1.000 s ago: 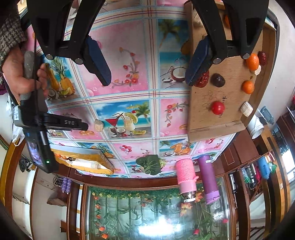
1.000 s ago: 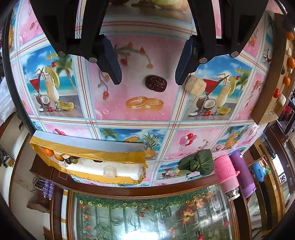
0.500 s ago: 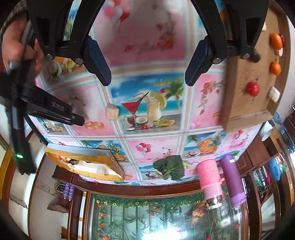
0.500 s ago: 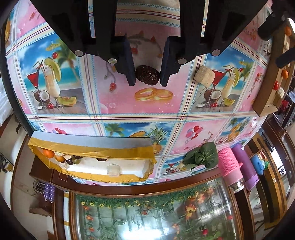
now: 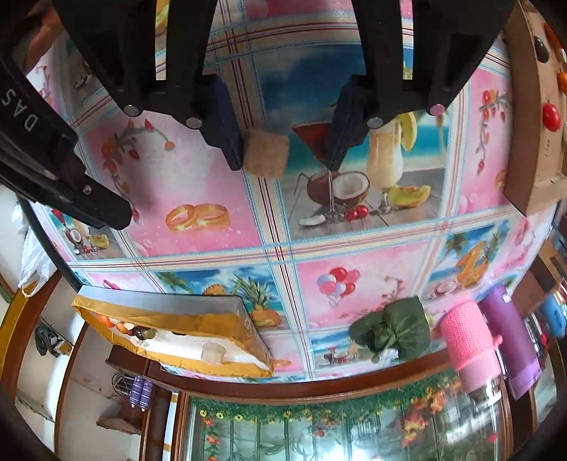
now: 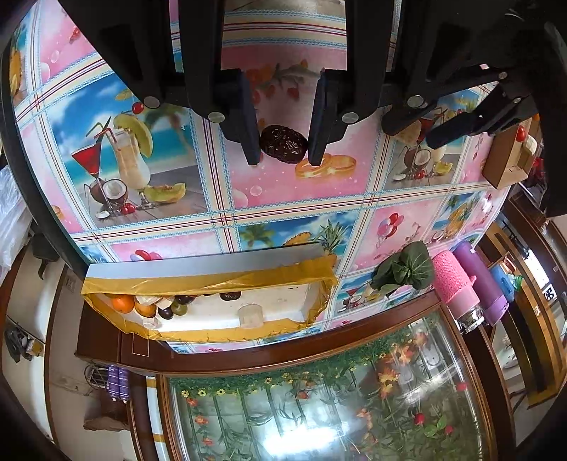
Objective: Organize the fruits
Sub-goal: 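Close the left gripper on the pastry while the right gripper closes on the dark date, then carry the pastry in the left gripper and date in the right gripper over the box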
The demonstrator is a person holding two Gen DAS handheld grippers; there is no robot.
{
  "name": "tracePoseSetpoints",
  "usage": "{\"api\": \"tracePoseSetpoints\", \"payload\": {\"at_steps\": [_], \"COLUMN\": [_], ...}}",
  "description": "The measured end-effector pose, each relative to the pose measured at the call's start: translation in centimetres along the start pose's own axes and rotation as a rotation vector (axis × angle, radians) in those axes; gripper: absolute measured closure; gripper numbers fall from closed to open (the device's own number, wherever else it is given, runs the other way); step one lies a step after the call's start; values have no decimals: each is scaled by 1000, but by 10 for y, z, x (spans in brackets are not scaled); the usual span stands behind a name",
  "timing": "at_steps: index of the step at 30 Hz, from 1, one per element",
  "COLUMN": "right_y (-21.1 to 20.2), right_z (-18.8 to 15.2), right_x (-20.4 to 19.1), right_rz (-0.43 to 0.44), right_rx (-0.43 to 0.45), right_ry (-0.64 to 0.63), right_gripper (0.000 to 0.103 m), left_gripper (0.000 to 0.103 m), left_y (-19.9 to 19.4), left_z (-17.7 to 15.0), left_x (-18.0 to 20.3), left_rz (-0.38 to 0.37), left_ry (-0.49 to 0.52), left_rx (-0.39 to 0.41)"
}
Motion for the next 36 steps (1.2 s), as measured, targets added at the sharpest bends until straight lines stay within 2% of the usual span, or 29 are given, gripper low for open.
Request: {"api": "tracePoseSetpoints", "payload": {"at_steps": [2, 6, 9, 14, 16, 20, 24, 28, 36], "right_y": [-2, -3, -4, -4, -5, -9, -15, -27, -37], "right_z": [1, 3, 3, 3, 3, 0, -2, -10, -38], "right_x": [-1, -1, 0, 2, 2, -6, -22, -67, -218], "right_rz": [4, -2, -5, -19, -24, -29, -57, 14, 271], "right_rx": [7, 20, 25, 35, 42, 60, 81, 67, -28], "right_ry": [-3, -7, -8, -11, -14, -35, -70, -117, -285], "right_gripper": [74, 74, 74, 74, 74, 74, 74, 73, 73], "left_gripper": [79, 79, 79, 78, 78, 78, 78, 78, 78], "left_y": [-1, -17, -42, -98, -117, -151, -165, -164, -142], "left_z": [0, 1, 3, -1, -6, -21, -45, -68, -83], "left_x": [4, 2, -5, -45, -71, -146, -217, -270, -312], "left_rz": [-12, -40, -75, -94, -71, 49, 146, 205, 218], "left_ry": [15, -28, -63, -131, -157, -210, -291, -365, -416], "left_rx": [3, 17, 47, 114, 139, 182, 169, 136, 79]}}
Point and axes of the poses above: each gripper's, at about its wrist camera, not at the fingertips, and y roughly the way its jaws point, x to its right, z to its top, the point moved 9 cm from there along y, roughly the way its jaws point, and after that the axes turned 7 degrees about x, right-handed, at the moved point
